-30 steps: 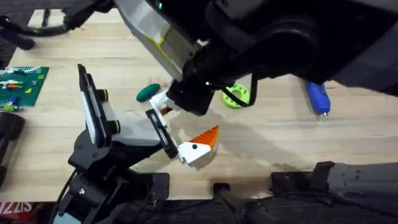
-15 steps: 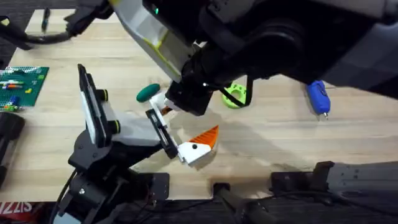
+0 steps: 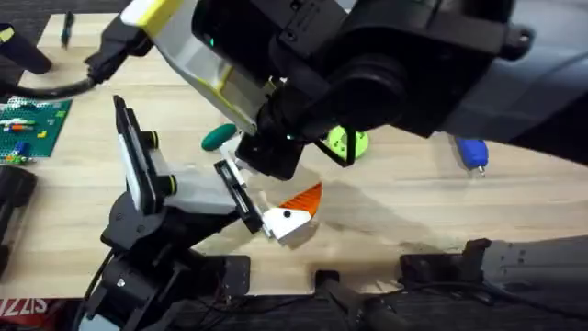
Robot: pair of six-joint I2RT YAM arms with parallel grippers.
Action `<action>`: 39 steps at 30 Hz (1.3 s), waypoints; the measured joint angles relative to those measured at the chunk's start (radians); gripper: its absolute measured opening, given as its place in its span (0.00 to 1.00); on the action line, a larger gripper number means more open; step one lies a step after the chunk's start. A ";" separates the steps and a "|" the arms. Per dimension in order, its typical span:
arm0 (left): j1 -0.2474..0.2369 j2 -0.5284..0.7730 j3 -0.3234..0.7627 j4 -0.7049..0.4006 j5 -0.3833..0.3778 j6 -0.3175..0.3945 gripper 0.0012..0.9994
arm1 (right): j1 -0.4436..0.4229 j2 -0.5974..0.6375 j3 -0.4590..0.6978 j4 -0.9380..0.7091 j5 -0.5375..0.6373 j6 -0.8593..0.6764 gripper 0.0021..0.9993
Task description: Pick up the gripper from the table and insert it into the empty holder that is missing its gripper. Then pick up a screw, insert it into the mounting hole, and use the screwdriver to tighten it. Finally, clean up the table by picking up the vegetable and placing it into the bucket.
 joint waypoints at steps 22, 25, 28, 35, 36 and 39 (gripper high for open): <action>0.000 0.000 0.000 0.002 -0.004 0.001 0.99 | -0.008 -0.029 0.000 0.021 0.019 -0.005 0.70; 0.000 0.000 0.000 0.002 -0.003 0.001 0.99 | -0.016 -0.072 0.000 0.021 0.019 -0.007 0.98; 0.000 0.000 0.000 0.002 -0.003 0.001 0.99 | -0.035 -0.122 0.000 0.017 0.014 -0.001 0.99; 0.000 0.000 0.000 0.002 -0.003 0.001 0.99 | -0.139 -0.208 0.000 -0.045 0.011 0.028 0.99; 0.000 0.000 0.000 0.002 -0.003 0.001 0.99 | -0.153 -0.215 0.000 -0.057 0.011 0.030 0.99; 0.000 0.000 0.000 0.002 -0.003 0.001 0.99 | -0.192 -0.231 0.000 -0.089 0.012 0.031 1.00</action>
